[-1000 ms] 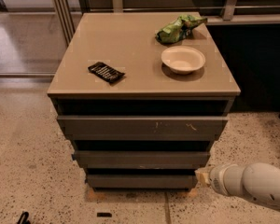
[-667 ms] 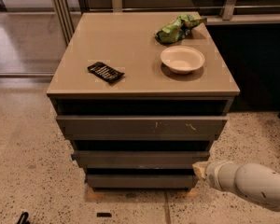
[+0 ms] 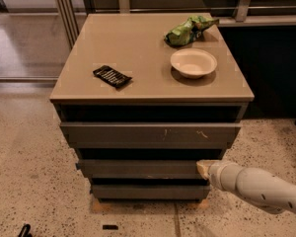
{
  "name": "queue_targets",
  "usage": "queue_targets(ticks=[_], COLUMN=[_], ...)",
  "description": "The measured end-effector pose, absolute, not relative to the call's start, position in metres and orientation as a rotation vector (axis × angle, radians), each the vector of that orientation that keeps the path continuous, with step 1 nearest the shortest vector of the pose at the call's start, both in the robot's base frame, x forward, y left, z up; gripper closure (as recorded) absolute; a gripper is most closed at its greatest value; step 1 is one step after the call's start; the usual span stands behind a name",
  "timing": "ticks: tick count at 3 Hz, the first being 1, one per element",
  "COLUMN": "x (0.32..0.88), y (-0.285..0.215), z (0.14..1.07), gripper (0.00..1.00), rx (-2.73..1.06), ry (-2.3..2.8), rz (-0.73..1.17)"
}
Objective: Open middle drawer
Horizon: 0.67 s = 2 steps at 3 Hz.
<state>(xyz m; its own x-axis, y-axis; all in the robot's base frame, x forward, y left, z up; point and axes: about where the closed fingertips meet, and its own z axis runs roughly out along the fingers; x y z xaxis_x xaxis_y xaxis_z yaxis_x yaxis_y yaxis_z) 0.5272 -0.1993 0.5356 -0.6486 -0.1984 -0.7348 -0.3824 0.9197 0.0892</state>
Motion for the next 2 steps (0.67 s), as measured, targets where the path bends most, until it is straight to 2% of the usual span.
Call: queue_targets(ticks=[2], x=[0.592], y=[-0.225], z=[0.493], gripper=[1.0], rx=[-0.259], ry=[2.231], rz=[0.215])
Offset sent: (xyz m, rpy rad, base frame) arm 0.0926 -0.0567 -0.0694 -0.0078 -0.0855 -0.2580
